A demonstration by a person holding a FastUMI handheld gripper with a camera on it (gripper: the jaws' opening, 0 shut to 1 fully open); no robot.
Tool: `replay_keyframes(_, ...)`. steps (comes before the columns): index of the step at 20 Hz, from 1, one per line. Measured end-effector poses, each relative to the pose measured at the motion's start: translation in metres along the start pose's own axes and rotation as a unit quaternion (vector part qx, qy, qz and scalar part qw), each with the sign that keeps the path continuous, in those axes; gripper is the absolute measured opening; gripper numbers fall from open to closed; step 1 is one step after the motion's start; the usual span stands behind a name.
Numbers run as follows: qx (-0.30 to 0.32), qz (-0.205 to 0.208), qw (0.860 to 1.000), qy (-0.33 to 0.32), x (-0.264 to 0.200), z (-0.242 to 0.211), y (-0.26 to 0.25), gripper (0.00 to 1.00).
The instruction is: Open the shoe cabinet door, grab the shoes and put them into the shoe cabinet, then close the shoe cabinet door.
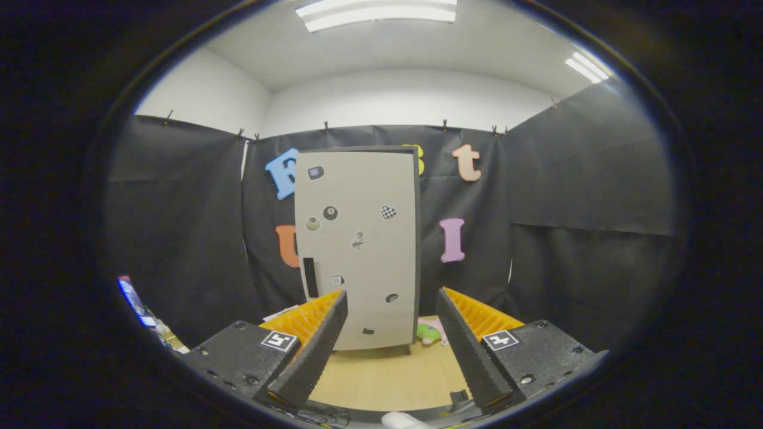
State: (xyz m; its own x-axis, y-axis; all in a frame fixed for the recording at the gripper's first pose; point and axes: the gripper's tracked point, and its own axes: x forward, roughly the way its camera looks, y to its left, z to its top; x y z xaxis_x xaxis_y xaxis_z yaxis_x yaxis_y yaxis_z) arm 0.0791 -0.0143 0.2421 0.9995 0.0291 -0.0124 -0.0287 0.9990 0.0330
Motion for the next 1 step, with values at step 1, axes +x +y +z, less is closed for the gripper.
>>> replay_keyframes(1,0.000,0.001,1.000,0.001,0.0016,-0.0018,0.0008,0.98)
